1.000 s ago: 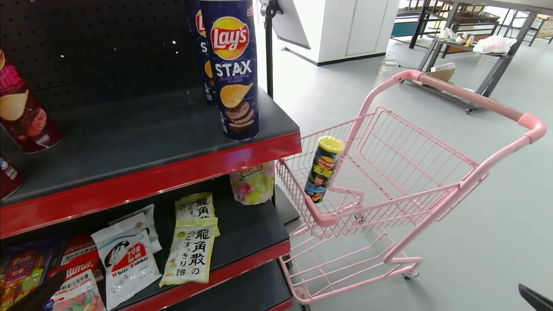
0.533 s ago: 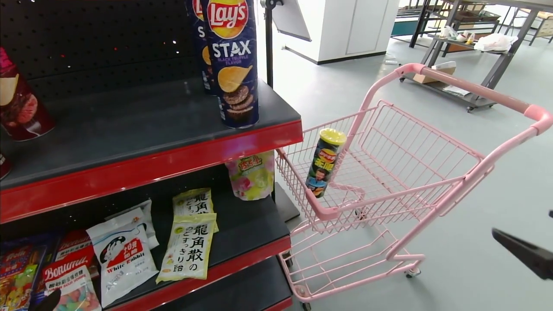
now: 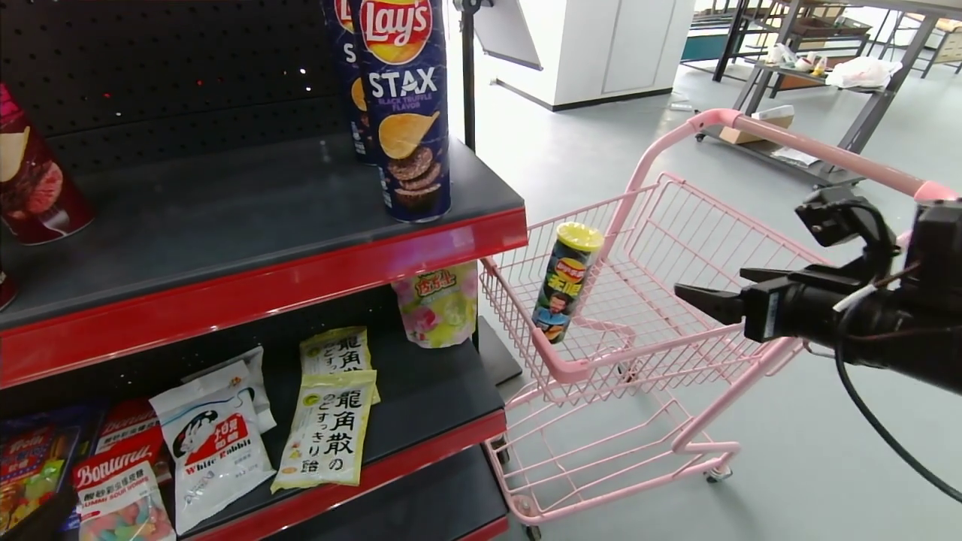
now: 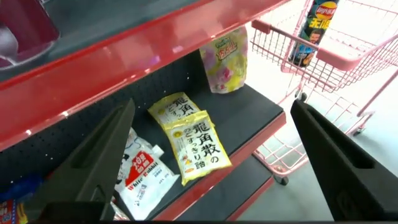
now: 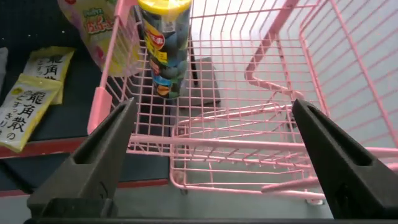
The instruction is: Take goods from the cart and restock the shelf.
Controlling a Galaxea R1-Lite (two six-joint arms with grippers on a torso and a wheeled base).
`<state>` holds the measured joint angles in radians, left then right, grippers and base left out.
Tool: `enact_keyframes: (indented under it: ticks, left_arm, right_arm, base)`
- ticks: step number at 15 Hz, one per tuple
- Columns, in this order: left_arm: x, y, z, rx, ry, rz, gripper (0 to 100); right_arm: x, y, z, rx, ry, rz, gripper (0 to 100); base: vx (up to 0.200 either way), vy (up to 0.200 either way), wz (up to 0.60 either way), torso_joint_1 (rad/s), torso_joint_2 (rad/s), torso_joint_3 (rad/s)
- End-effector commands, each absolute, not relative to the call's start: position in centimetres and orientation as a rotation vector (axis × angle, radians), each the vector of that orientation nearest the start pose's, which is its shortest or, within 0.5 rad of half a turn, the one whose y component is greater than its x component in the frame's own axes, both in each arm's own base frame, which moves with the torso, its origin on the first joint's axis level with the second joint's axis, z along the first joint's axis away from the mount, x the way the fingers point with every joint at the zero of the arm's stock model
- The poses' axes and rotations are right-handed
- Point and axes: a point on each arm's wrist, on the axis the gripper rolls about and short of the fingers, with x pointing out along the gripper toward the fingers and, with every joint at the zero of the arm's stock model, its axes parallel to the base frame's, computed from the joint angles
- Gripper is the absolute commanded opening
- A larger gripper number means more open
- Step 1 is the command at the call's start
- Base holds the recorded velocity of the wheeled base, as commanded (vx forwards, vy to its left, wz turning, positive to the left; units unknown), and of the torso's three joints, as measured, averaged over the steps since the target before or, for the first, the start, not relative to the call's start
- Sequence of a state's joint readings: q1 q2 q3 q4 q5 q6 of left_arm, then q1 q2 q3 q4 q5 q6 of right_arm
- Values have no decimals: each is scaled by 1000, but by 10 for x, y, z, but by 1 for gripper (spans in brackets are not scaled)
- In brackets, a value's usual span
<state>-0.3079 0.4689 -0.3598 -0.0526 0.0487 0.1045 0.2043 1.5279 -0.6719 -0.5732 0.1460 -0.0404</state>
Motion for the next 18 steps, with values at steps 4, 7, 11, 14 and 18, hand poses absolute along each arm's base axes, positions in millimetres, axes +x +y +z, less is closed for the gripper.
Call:
enact_keyframes:
  ticks: [4, 7, 11, 14, 18]
  left_arm:
    - [26, -7, 196, 121, 65, -263, 100]
    - [29, -8, 196, 123, 78, -265, 100]
    - [30, -8, 193, 125, 90, -266, 100]
    - [35, -10, 193, 131, 113, -267, 100]
    - [34, -10, 193, 140, 110, -266, 100]
  right_arm:
    - [340, 69, 138, -12, 336, 513, 100]
    - [364, 74, 117, -18, 285, 588, 100]
    - [369, 78, 110, -3, 284, 707, 100]
    - [383, 75, 110, 3, 259, 747, 100]
    - [401, 78, 110, 7, 226, 789, 100]
  base:
    - [0, 0, 0, 0, 0, 0]
    - [0, 0, 0, 0, 0, 0]
    - [0, 0, 0, 0, 0, 0]
    - [0, 0, 0, 0, 0, 0]
    - [0, 0, 0, 0, 0, 0]
